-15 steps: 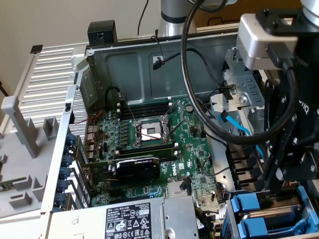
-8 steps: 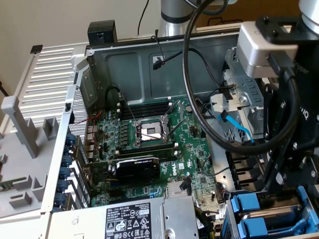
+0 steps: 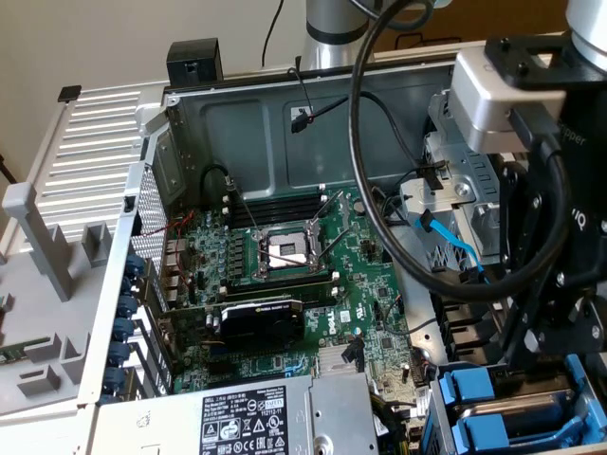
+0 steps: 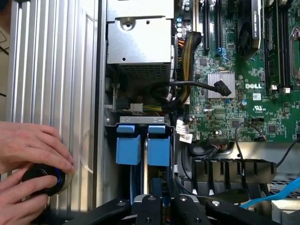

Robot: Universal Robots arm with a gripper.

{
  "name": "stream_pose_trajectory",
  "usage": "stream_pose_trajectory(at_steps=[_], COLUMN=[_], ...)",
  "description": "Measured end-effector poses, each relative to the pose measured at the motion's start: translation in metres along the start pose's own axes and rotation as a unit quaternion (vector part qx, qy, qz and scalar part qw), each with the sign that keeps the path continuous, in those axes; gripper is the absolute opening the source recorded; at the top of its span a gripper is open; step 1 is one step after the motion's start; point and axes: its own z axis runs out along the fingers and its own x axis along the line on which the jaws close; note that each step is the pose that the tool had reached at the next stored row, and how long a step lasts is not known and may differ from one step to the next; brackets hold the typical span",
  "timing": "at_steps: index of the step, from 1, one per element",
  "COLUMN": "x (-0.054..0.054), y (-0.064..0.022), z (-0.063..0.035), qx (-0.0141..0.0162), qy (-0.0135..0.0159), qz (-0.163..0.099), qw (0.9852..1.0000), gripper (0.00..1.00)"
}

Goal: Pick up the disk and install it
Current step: 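Insert the second disk wire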

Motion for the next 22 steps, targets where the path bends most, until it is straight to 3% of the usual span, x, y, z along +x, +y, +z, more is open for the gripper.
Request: stream_pose_trajectory(at_steps=[22], x=[-0.0019], y=[-0.0018], z=[0.0025], qx=[0.0001], qy=[0.0000], qz=[-0.002], qw=[1.0000], gripper=[0.16])
